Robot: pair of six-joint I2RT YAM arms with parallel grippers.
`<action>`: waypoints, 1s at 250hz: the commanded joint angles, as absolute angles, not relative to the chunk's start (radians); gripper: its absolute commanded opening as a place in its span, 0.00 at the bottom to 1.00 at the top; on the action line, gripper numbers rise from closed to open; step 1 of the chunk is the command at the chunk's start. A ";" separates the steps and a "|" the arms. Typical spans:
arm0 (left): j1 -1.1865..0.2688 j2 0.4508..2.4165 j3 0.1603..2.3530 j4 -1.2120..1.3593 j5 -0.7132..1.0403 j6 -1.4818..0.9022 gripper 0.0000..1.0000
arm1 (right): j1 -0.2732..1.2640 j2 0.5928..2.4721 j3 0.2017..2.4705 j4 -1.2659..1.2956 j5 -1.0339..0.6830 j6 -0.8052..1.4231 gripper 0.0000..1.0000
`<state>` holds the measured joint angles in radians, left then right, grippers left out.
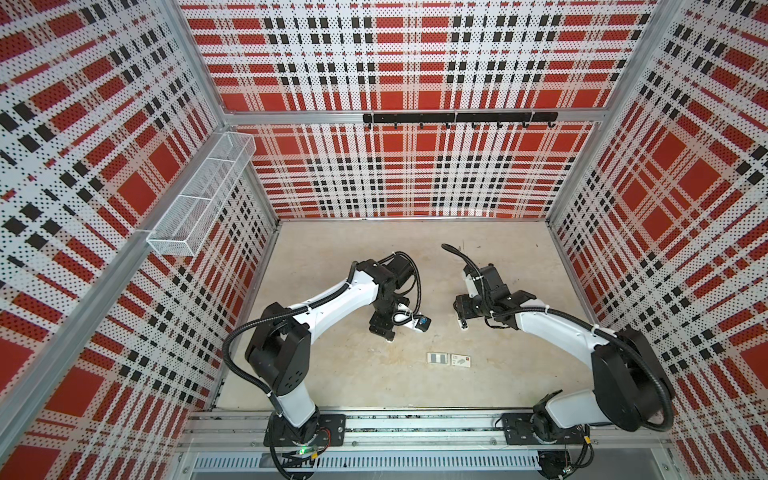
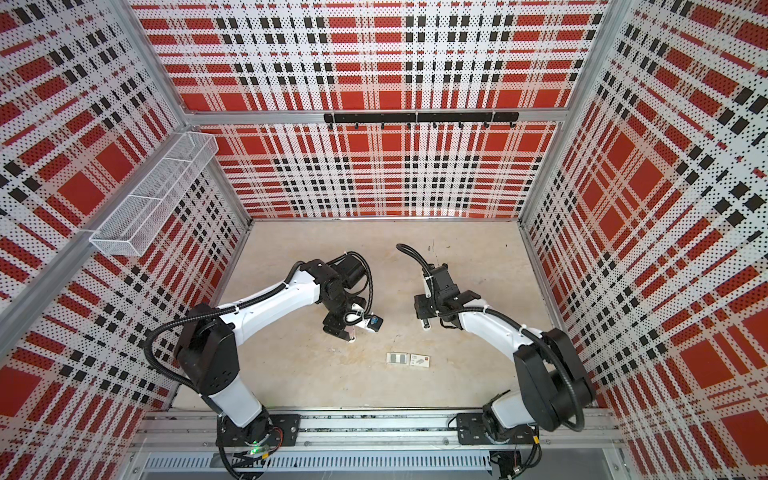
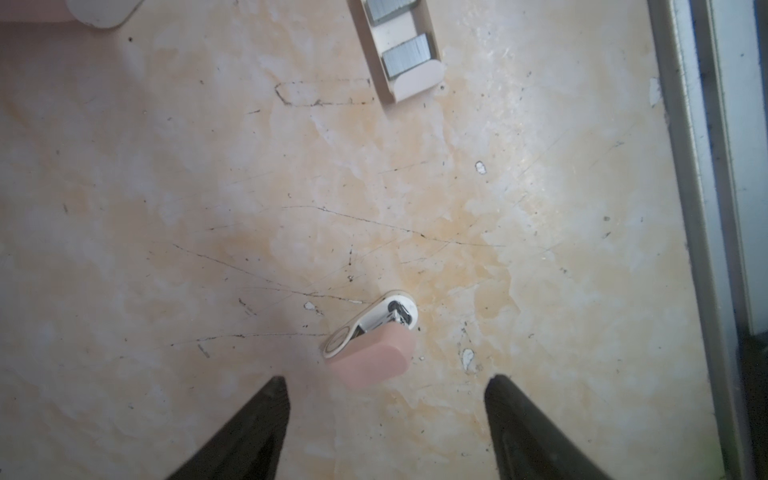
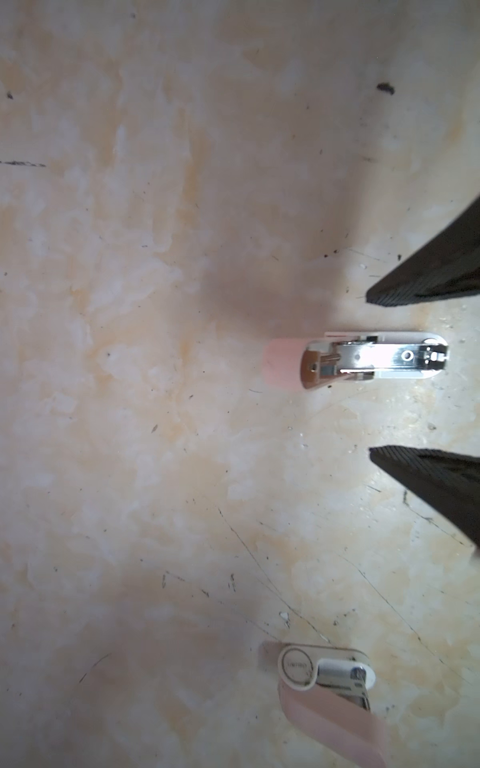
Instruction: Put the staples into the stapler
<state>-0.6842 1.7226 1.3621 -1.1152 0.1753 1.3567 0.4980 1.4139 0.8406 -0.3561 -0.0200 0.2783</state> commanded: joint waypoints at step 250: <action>-0.635 1.849 1.247 -0.933 0.080 1.625 0.58 | 0.500 0.667 0.651 -0.706 -0.045 0.488 0.62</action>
<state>-0.6537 1.8416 1.2545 -0.9676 0.1051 1.4979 0.4980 0.6708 0.6594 -0.7147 -0.0620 0.4683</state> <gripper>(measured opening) 0.609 0.619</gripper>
